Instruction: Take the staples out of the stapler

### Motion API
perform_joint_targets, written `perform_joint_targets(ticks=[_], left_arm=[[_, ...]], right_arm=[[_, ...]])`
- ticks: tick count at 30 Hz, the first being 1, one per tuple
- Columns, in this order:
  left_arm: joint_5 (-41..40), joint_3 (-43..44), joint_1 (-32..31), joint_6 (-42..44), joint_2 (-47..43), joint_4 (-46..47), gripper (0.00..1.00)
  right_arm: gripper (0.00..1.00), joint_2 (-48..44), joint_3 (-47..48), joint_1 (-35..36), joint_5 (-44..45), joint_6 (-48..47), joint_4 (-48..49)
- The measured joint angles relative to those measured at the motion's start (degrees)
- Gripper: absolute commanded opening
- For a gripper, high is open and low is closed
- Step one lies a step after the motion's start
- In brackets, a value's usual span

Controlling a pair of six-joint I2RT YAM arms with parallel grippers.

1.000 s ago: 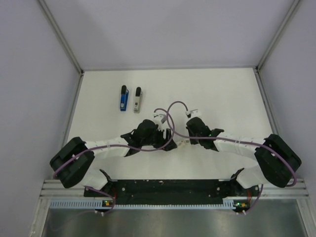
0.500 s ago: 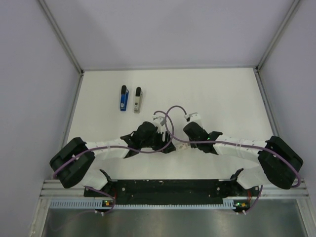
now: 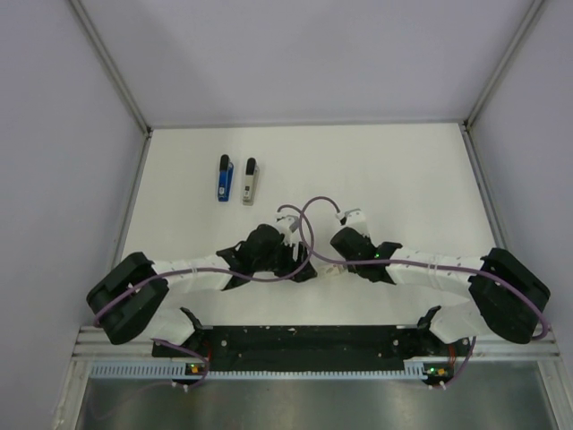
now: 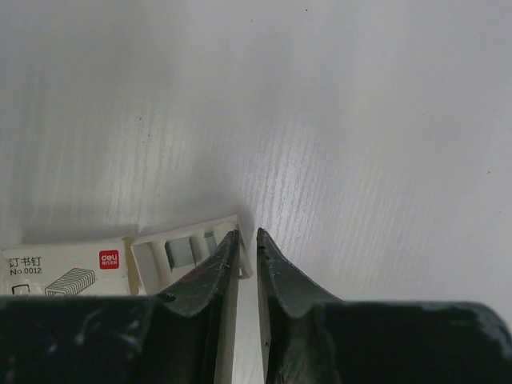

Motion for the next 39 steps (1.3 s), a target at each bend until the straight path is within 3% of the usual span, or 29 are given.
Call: perform_joint_targets(ticks=[12, 20, 28, 39], left_arm=[[0.0, -0.9, -1.0, 0.0, -0.9, -0.2, 0.74], [0.0, -1.9, -2.1, 0.0, -1.1, -0.2, 0.74], [-0.3, -2.0, -3.0, -0.7, -1.0, 0.0, 0.73], [-0.2, -2.0, -3.8, -2.2, 2.8, 2.4, 0.67]], right_arm=[[0.35, -6.1, -0.8, 0.0, 2.3, 0.1, -1.4], [0.34, -10.7, -2.3, 0.0, 1.4, -1.3, -2.4], [0.26, -10.8, -2.4, -3.1, -2.6, -1.4, -1.6], [0.22, -8.1, -4.2, -6.8, -9.1, -2.0, 2.8]])
